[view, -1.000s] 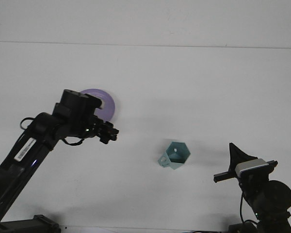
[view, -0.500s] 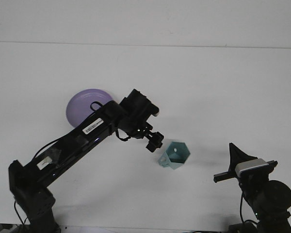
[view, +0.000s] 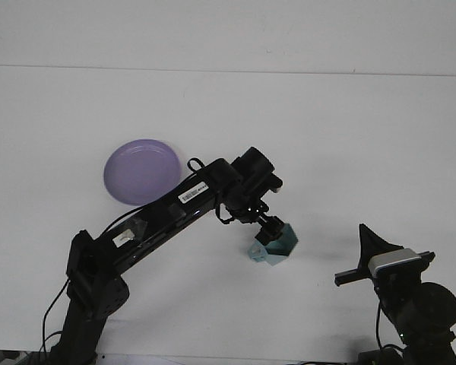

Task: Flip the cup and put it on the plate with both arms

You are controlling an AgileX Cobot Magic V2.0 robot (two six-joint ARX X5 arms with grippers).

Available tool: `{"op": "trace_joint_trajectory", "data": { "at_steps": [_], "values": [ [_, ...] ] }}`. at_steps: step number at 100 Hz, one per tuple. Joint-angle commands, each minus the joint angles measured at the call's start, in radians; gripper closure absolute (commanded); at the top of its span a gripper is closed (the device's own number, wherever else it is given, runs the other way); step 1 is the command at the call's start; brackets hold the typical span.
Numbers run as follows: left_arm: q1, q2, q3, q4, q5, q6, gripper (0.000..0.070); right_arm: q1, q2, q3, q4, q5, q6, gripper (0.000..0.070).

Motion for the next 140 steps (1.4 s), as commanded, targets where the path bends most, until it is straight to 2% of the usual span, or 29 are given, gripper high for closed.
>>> {"op": "trace_joint_trajectory", "data": {
  "at_steps": [1, 26, 32, 37, 51, 72, 85, 95, 103, 115, 124, 140],
  "values": [
    [-0.018, 0.040, 0.022, 0.005, -0.007, 0.010, 0.0236, 0.000, 0.005, 0.003, 0.005, 0.003, -0.001, 0.0700],
    [-0.020, 0.106, 0.023, 0.039, -0.010, 0.009, 0.0239, 0.000, 0.005, 0.003, 0.005, 0.003, -0.001, 0.0700],
    [-0.022, 0.112, 0.023, 0.037, -0.010, 0.009, 0.0264, 0.000, 0.005, 0.003, 0.005, 0.003, 0.000, 0.0700],
    [-0.024, 0.115, 0.023, 0.037, -0.010, 0.010, 0.0354, 0.000, 0.005, 0.003, 0.005, 0.003, -0.001, 0.0700],
    [-0.032, 0.116, 0.023, 0.040, -0.010, 0.034, 0.0700, 0.000, 0.005, 0.003, 0.005, 0.003, -0.001, 0.0700],
    [-0.037, 0.116, 0.034, 0.029, -0.012, 0.031, 0.0687, 0.000, 0.005, 0.003, 0.000, 0.003, -0.001, 0.0700],
    [-0.023, 0.114, 0.097, -0.035, -0.080, 0.032, 0.0687, 0.000, 0.005, 0.003, -0.002, 0.003, -0.001, 0.0700],
    [-0.003, 0.114, 0.178, -0.107, -0.102, 0.040, 0.0687, 0.001, 0.005, 0.003, -0.003, 0.003, -0.001, 0.0700],
    [0.029, 0.113, 0.267, -0.182, -0.119, 0.050, 0.0687, 0.001, 0.005, 0.003, -0.003, 0.003, -0.001, 0.0700],
    [0.091, 0.113, 0.390, -0.280, -0.184, 0.053, 0.0687, 0.001, 0.005, 0.003, -0.002, 0.003, 0.000, 0.0700],
    [0.156, 0.085, 0.423, -0.290, -0.185, 0.031, 0.0687, 0.001, 0.005, 0.003, -0.002, 0.003, 0.000, 0.0700],
    [0.280, 0.015, 0.423, -0.304, -0.210, 0.031, 0.0687, 0.002, 0.005, 0.003, -0.002, 0.003, 0.000, 0.0700]
  ]
}}
